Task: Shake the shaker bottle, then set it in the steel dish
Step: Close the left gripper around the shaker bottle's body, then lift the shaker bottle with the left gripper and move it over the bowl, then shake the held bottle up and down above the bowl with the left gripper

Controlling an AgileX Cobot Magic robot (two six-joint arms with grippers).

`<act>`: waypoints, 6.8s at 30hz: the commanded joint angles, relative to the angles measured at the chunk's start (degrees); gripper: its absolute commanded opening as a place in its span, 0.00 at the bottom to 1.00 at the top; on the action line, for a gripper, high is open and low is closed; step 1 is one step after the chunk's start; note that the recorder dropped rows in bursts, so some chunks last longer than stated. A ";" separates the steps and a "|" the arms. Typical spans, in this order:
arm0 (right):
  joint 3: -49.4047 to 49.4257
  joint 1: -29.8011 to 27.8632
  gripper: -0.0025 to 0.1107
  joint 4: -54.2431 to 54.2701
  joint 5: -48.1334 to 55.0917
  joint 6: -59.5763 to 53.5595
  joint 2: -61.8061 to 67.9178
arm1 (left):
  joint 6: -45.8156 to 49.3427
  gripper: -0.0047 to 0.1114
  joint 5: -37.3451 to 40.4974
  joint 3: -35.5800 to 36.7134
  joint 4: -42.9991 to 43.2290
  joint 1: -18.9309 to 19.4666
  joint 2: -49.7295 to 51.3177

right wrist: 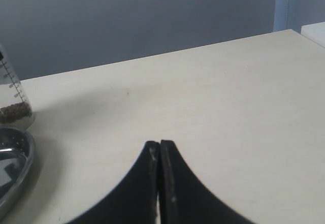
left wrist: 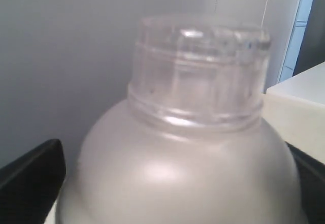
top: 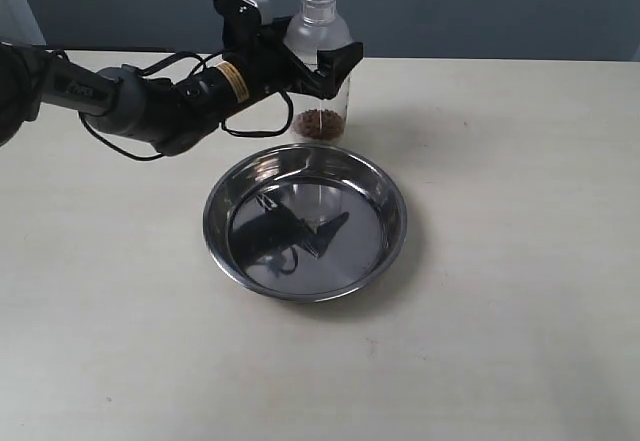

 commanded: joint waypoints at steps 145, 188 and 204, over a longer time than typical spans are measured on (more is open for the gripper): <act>0.04 -0.25 0.02 0.16 -0.39 -0.14 -0.28 | 4.25 0.04 32.52 37.97 -18.49 -24.31 -59.74; 0.04 -0.25 0.02 0.16 -0.39 -0.14 -0.28 | 21.12 0.04 44.43 33.77 -30.08 -23.65 -51.21; 0.04 -0.25 0.02 -0.16 -0.39 -0.14 -0.28 | 18.33 0.04 48.57 36.08 -23.06 -24.11 -51.54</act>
